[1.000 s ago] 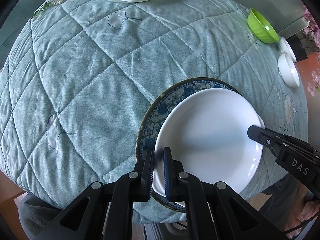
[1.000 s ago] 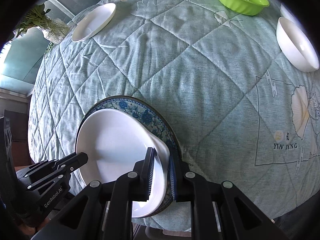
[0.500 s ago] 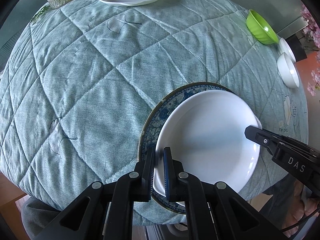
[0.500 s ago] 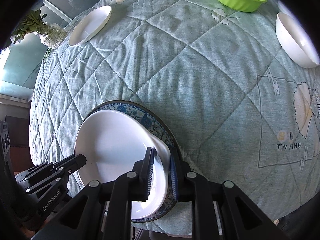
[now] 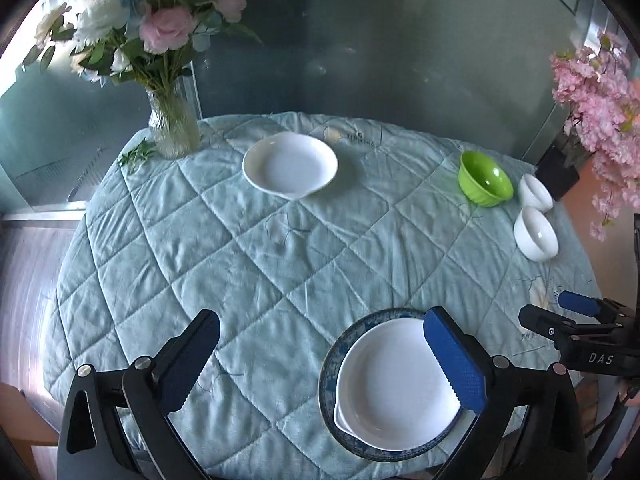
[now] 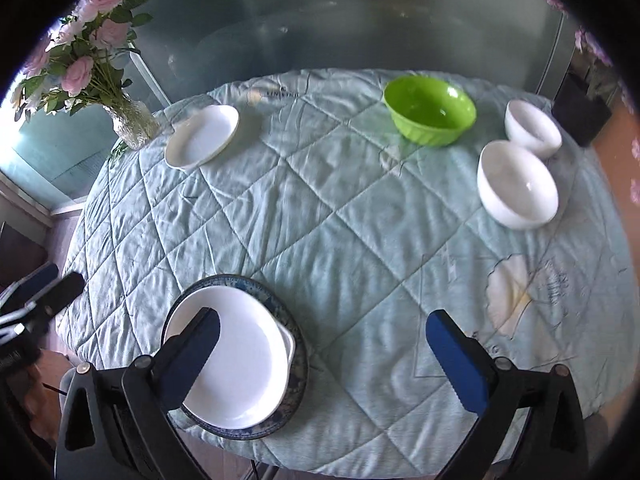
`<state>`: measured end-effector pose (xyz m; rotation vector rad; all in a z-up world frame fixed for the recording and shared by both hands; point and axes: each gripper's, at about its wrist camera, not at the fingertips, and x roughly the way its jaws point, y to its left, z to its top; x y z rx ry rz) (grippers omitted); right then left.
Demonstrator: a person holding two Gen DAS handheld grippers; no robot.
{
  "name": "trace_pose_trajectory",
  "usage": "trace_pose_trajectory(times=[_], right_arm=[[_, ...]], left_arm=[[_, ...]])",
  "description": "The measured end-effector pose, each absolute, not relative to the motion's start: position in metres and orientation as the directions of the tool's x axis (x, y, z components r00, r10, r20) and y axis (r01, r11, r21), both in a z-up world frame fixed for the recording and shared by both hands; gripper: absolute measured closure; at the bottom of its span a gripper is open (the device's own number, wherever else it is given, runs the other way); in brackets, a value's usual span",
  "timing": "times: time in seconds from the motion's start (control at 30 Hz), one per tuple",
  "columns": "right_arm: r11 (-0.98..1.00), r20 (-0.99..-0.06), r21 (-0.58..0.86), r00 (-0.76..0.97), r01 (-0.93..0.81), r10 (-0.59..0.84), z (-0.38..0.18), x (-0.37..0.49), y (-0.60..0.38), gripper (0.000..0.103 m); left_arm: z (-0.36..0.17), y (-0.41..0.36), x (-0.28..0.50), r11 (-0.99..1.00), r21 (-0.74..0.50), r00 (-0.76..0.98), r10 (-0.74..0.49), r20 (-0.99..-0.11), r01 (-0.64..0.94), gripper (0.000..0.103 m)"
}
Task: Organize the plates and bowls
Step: 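Open the right gripper and withdraw from the stacked dish, then reach the right gripper to the smaller white oval dish and grasp its rim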
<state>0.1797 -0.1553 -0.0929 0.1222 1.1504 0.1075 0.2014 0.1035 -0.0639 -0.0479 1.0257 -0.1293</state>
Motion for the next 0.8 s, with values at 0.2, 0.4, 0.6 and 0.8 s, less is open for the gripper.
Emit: trace_pose_trajectory(times=[0.2,0.4,0.6,0.8], right_arm=[[0.986,-0.896,0.165,0.413,-0.032,0.163,-0.090,0.186,-0.152,0.001],[0.984,-0.884,0.167,0.433,-0.063,0.178,-0.078,0.208,-0.149,0.001],[0.984,-0.866,0.163,0.466,-0.078,0.181,-0.059,0.252,-0.161,0.001],[0.973,-0.845,0.177,0.484,-0.145,0.226,-0.041,0.299,-0.152,0.001]], left_arm=[[-0.058,0.111,0.219,0.990,-0.125,0.525,-0.137,-0.840,0.059,0.000],[-0.064,0.125,0.250,0.985,-0.167,0.493,-0.168,-0.853,0.048,0.002],[-0.057,0.147,0.292,0.979,-0.202,0.498,-0.179,-0.849,0.008,0.002],[-0.060,0.159,0.350,0.980,-0.196,0.492,-0.175,-0.853,0.008,0.002]])
